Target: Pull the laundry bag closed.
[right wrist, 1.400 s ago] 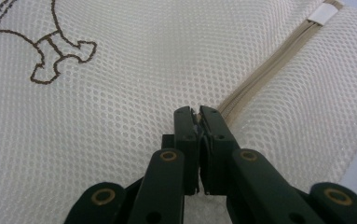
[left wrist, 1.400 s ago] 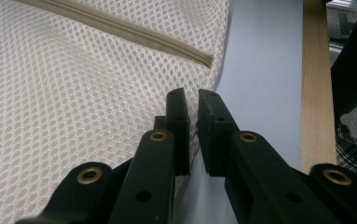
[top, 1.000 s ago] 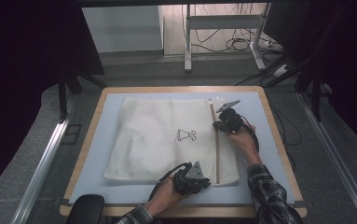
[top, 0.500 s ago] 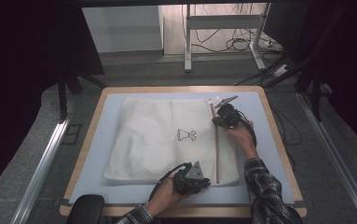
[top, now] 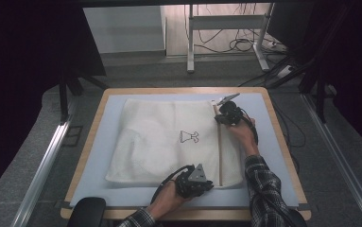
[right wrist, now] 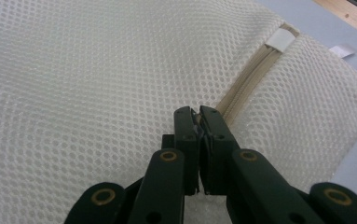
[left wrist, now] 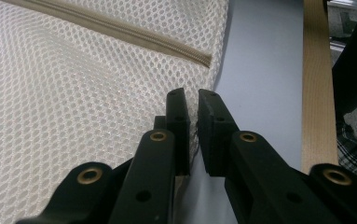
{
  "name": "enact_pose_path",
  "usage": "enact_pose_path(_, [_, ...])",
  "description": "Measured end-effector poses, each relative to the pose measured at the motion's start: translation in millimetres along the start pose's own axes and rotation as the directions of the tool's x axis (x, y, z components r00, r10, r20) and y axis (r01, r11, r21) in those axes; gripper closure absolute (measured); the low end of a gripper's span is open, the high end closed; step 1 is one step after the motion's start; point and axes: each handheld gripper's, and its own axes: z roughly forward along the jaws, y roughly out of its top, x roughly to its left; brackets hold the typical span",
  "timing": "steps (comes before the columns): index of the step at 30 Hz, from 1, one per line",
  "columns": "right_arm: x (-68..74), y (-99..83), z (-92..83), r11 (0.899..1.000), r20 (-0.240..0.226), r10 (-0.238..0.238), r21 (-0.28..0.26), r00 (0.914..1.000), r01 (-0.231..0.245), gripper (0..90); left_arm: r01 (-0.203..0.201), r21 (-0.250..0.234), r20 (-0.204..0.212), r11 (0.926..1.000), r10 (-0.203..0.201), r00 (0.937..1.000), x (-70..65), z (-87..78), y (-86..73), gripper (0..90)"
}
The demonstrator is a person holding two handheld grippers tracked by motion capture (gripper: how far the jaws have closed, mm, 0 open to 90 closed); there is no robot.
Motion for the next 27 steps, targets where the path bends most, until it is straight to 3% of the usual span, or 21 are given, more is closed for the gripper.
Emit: enact_pose_path(27, [-17.1,16.4,16.4,1.000,0.040,0.030,-0.003,0.9988,-0.030,86.2,-0.005,0.000,-0.005,1.0000,0.005,1.0000,-0.6,-0.1,-0.1,83.5])
